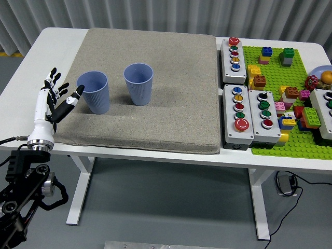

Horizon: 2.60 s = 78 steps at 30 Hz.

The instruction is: Pick cup pour cup place

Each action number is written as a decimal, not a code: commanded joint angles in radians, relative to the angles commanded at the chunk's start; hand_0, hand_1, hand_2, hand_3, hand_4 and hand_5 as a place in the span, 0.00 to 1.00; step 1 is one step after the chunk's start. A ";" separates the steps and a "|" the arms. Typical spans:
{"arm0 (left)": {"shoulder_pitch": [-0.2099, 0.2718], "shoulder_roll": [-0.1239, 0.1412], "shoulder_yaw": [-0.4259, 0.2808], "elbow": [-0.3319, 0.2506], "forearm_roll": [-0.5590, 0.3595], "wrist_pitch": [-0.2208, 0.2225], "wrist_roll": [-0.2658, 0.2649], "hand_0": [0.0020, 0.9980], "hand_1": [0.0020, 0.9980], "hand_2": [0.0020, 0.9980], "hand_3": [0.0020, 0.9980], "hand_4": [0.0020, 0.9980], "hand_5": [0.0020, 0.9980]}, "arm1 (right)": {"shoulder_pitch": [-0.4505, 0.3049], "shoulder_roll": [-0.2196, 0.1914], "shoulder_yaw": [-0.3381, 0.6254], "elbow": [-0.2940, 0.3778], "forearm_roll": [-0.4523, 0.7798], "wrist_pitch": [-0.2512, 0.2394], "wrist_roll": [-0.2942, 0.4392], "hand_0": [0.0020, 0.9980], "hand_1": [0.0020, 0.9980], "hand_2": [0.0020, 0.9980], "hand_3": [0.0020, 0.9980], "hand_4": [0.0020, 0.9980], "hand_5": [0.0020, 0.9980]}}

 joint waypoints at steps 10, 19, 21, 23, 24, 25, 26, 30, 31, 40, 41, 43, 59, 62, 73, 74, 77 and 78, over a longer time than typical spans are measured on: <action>-0.009 -0.002 0.002 0.070 0.050 -0.053 0.026 0.91 0.93 1.00 1.00 0.90 0.24 | 0.000 0.001 0.001 0.000 -0.002 -0.001 -0.002 0.67 0.56 0.49 0.54 0.07 0.44; -0.043 0.003 0.031 0.112 0.066 -0.055 0.025 0.91 0.92 1.00 1.00 0.88 0.21 | 0.000 0.002 -0.008 0.000 0.003 -0.003 -0.005 0.67 0.56 0.49 0.54 0.06 0.44; -0.052 0.005 0.040 0.120 0.062 -0.054 0.025 0.91 0.92 1.00 1.00 0.88 0.21 | 0.000 0.002 -0.008 0.000 0.001 -0.002 -0.005 0.67 0.56 0.49 0.54 0.06 0.44; -0.061 0.005 0.048 0.130 0.061 -0.055 0.025 0.91 0.92 1.00 1.00 0.88 0.21 | -0.001 0.003 -0.010 0.001 0.005 -0.003 -0.005 0.67 0.56 0.49 0.54 0.06 0.44; -0.066 0.002 0.050 0.136 0.057 -0.055 0.025 0.91 0.92 1.00 1.00 0.89 0.22 | -0.002 0.003 -0.010 0.001 0.006 -0.004 -0.005 0.67 0.56 0.49 0.54 0.06 0.44; -0.068 0.002 0.051 0.138 0.056 -0.055 0.025 0.91 0.92 1.00 1.00 0.89 0.22 | -0.003 0.003 -0.010 0.001 0.006 -0.004 -0.005 0.67 0.56 0.49 0.54 0.06 0.44; -0.072 0.002 0.056 0.143 0.052 -0.055 0.024 0.91 0.92 1.00 1.00 0.89 0.22 | -0.003 0.003 -0.011 0.001 0.006 -0.005 -0.006 0.67 0.56 0.49 0.54 0.06 0.44; -0.083 0.000 0.068 0.158 0.050 -0.057 0.026 0.91 0.92 1.00 1.00 0.89 0.23 | -0.005 0.004 -0.012 0.002 0.005 -0.006 -0.008 0.67 0.56 0.49 0.54 0.06 0.44; -0.085 -0.001 0.070 0.162 0.048 -0.056 0.025 0.91 0.92 1.00 1.00 0.89 0.23 | -0.006 0.004 -0.012 0.002 0.004 -0.006 -0.008 0.67 0.56 0.49 0.54 0.06 0.44; -0.121 -0.011 0.092 0.190 0.019 -0.049 0.014 0.91 0.92 1.00 1.00 0.89 0.26 | 0.000 0.002 -0.018 0.001 0.011 -0.006 -0.008 0.67 0.56 0.49 0.54 0.06 0.43; -0.126 -0.012 0.093 0.193 0.018 -0.050 0.014 0.91 0.92 1.00 1.00 0.89 0.26 | 0.001 0.002 -0.019 0.001 0.015 -0.006 -0.007 0.67 0.56 0.49 0.54 0.06 0.43; -0.135 -0.013 0.095 0.198 0.018 -0.052 0.014 0.91 0.92 1.00 1.00 0.90 0.29 | 0.002 0.001 -0.020 0.000 0.018 -0.006 -0.006 0.67 0.56 0.49 0.54 0.06 0.43; -0.194 0.009 0.170 0.222 0.004 -0.055 0.022 0.91 0.92 1.00 1.00 0.90 0.31 | 0.008 0.001 -0.020 0.001 0.018 -0.007 -0.008 0.67 0.56 0.49 0.53 0.05 0.43; -0.203 0.009 0.182 0.229 0.000 -0.052 0.021 0.91 0.91 1.00 1.00 0.91 0.33 | 0.009 0.001 -0.020 0.000 0.019 -0.007 -0.007 0.67 0.56 0.49 0.53 0.05 0.43; -0.215 0.003 0.188 0.251 -0.010 -0.028 0.024 0.89 0.89 1.00 1.00 0.92 0.37 | 0.009 0.001 -0.021 0.000 0.021 -0.006 -0.006 0.67 0.56 0.49 0.53 0.05 0.43; -0.215 0.003 0.188 0.251 -0.010 -0.028 0.024 0.89 0.89 1.00 1.00 0.92 0.37 | 0.009 0.001 -0.021 0.000 0.021 -0.006 -0.006 0.67 0.56 0.49 0.53 0.05 0.43; -0.217 0.002 0.191 0.256 0.012 -0.009 0.028 0.89 0.89 1.00 1.00 0.92 0.37 | 0.008 0.001 -0.019 0.000 0.017 -0.005 -0.007 0.67 0.56 0.49 0.53 0.05 0.43; -0.218 0.001 0.191 0.257 0.022 -0.004 0.030 0.84 0.86 1.00 1.00 0.90 0.32 | 0.009 0.001 -0.018 0.000 0.017 -0.005 -0.007 0.67 0.56 0.49 0.54 0.05 0.43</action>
